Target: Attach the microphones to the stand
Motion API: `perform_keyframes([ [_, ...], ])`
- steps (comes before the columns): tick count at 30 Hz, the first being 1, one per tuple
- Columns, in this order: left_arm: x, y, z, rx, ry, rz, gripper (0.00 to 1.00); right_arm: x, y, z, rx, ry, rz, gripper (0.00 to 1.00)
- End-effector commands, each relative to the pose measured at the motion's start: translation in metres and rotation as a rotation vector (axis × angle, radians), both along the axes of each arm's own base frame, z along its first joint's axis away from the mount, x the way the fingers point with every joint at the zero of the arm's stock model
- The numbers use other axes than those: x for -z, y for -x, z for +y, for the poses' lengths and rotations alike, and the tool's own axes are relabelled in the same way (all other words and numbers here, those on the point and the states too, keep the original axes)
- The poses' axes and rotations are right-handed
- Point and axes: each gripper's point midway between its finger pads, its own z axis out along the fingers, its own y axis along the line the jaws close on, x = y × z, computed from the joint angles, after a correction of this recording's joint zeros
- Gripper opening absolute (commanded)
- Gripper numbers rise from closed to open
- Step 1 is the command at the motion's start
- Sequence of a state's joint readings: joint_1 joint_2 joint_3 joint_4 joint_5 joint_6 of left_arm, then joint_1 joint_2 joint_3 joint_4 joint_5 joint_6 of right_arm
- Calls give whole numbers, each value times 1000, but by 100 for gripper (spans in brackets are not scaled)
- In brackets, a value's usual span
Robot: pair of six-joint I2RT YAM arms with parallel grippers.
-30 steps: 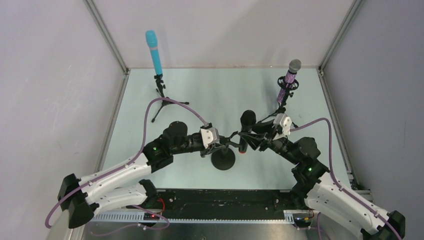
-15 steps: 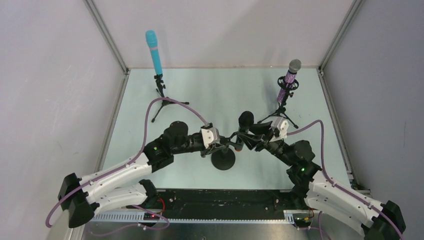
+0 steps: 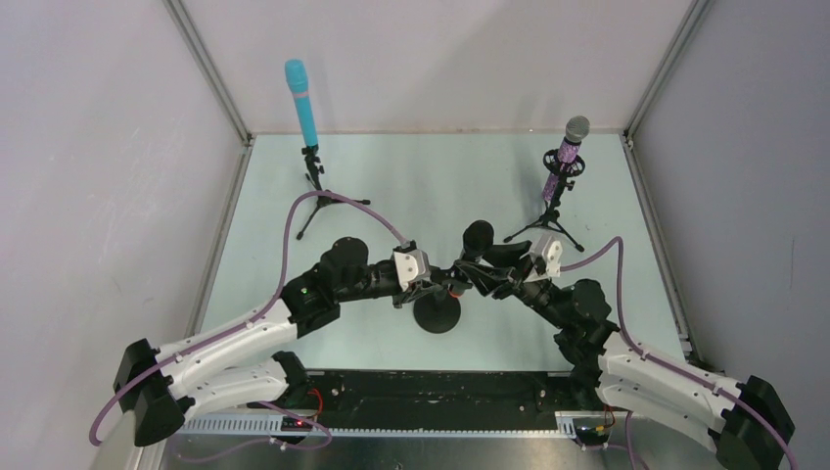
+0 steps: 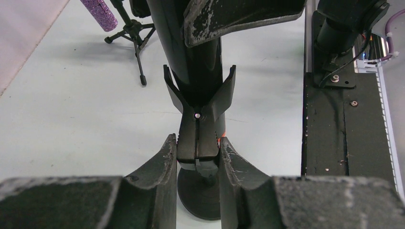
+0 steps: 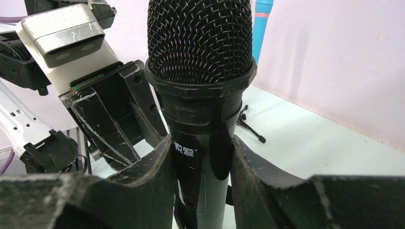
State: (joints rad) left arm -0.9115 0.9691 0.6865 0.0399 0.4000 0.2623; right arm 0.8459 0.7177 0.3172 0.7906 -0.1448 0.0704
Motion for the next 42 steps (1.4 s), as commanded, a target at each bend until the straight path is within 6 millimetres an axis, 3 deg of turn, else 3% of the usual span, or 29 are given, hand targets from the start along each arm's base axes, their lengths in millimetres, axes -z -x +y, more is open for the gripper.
perform_keyframes([
  [1, -20, 1, -3, 17, 47, -40, 0, -29, 7, -2, -2, -102, -67, 0],
  [18, -21, -1, -1, 4, 49, -50, 2, -23, 6, 3, 8, -110, -56, 0],
  [19, -21, -1, -1, 2, 50, -51, 5, -22, 6, 3, 9, -109, -55, 0],
  [23, -21, -1, -3, 10, 47, -49, 55, -20, 5, 2, 14, -106, -52, 0],
  [27, -21, -3, -4, 6, 44, -50, 91, -19, 5, 3, 15, -104, -52, 0],
  [28, -21, -3, -4, 5, 43, -52, 95, -19, 5, 3, 15, -104, -52, 0],
  [30, -21, -4, -4, 3, 44, -55, 99, -20, 5, 3, 13, -104, -55, 0],
  [38, -22, -5, -3, -4, 45, -60, 100, -22, 5, 5, 6, -112, -57, 0],
  [42, -24, -7, 0, -24, 47, -70, 100, -24, 6, 5, 2, -116, -53, 12],
])
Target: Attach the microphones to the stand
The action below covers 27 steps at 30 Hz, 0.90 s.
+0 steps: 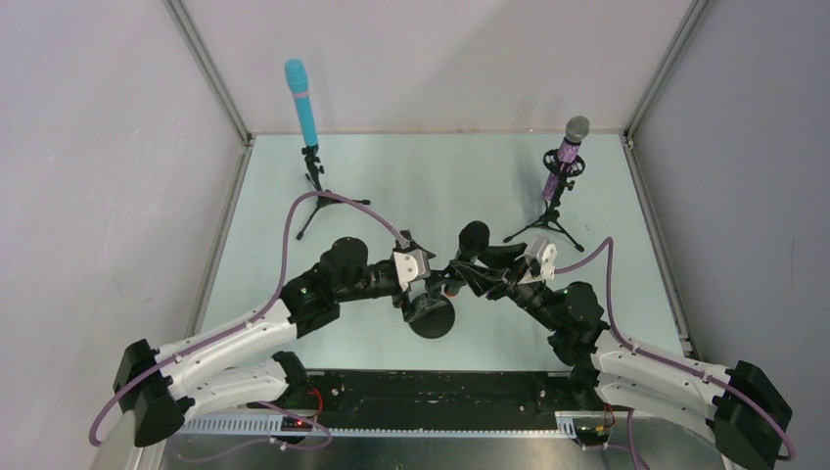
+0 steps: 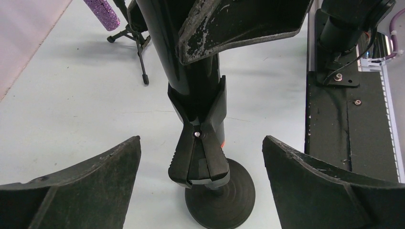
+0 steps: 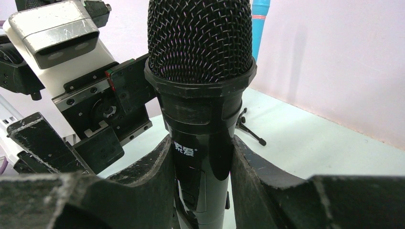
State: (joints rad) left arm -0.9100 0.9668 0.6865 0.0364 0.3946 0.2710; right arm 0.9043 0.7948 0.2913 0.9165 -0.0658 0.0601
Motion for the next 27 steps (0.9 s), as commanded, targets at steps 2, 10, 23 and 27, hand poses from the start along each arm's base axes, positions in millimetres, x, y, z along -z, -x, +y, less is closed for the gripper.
perform_keyframes([
  [2, -25, -8, 0, -31, 52, -68, 100, -29, 7, -3, -16, -80, -53, 22],
  [10, -34, -18, 6, -99, 67, -99, 100, -28, 4, -4, -2, -83, -31, 64],
  [23, -43, -24, 20, -182, 112, -125, 100, -27, 9, -2, -27, -71, -39, 84],
  [27, -46, -27, 28, -225, 131, -134, 100, -26, 12, -5, -27, -66, -47, 87],
])
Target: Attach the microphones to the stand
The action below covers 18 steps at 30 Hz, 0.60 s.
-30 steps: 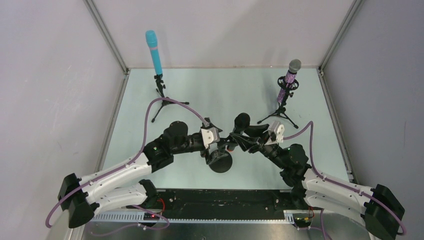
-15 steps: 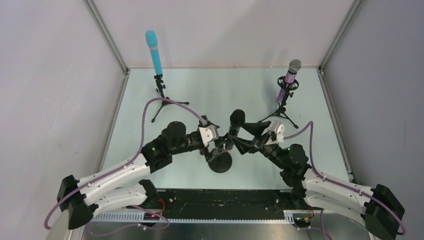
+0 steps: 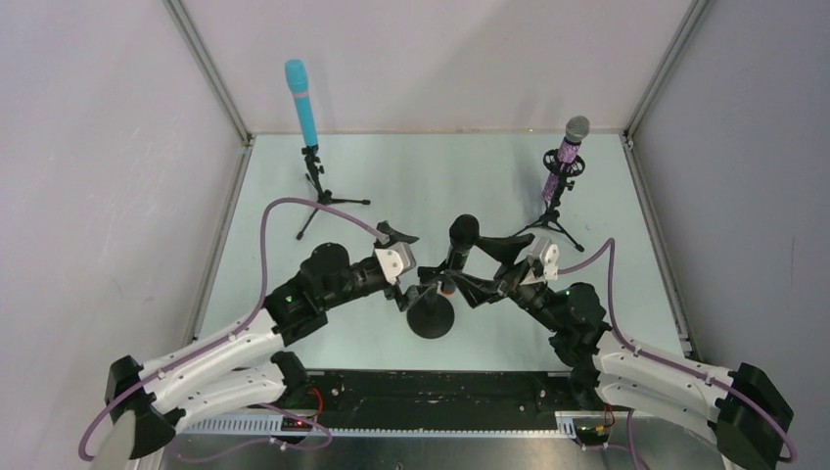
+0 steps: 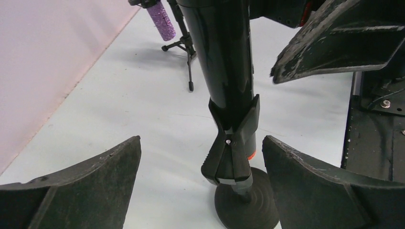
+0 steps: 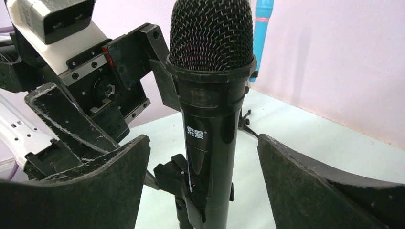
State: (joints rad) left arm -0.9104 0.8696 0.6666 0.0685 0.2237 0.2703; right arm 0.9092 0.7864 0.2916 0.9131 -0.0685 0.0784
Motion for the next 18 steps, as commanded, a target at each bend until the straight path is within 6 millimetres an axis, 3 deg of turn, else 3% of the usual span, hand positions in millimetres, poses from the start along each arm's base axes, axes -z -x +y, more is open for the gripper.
perform_keyframes([
  [1, -17, -8, 10, -70, 71, -43, 100, -23, 9, -7, -9, -52, -56, 87],
  [12, -7, 0, 30, -64, 194, 4, 100, -6, 12, -24, 35, -46, -25, 90],
  [18, 21, 14, 37, -19, 228, 30, 100, 3, 13, -27, 36, -45, -13, 90],
])
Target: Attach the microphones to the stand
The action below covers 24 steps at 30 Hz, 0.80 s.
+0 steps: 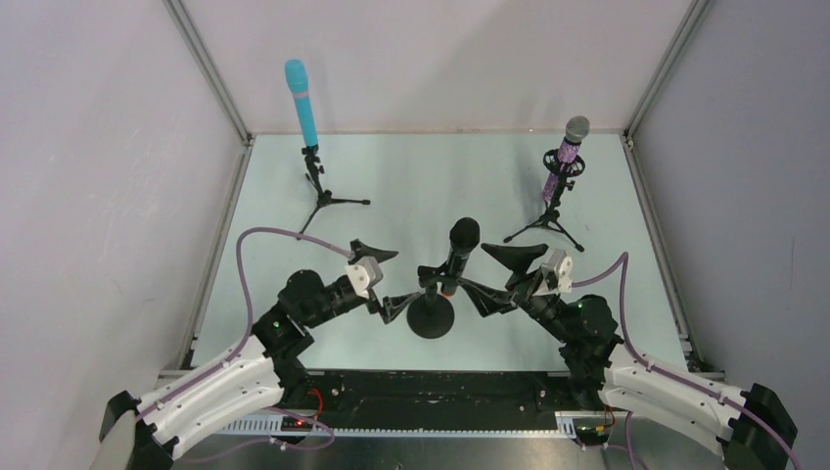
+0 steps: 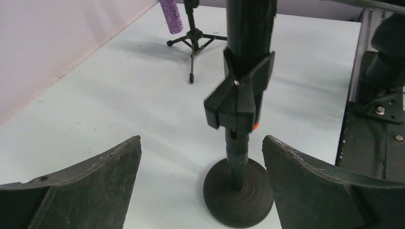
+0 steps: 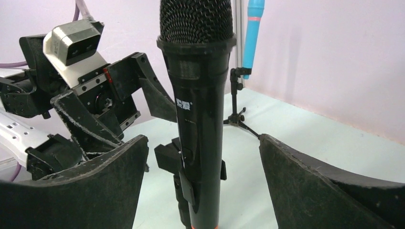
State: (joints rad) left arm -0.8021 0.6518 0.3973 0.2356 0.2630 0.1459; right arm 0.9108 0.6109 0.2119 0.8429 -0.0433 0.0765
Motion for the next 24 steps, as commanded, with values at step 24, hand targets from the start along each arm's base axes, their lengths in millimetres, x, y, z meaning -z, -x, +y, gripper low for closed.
perform_keyframes([
  [24, 30, 9, -36, 264, -2, 0, 93, 13, -3, -9, 33, -44, 50, 89],
])
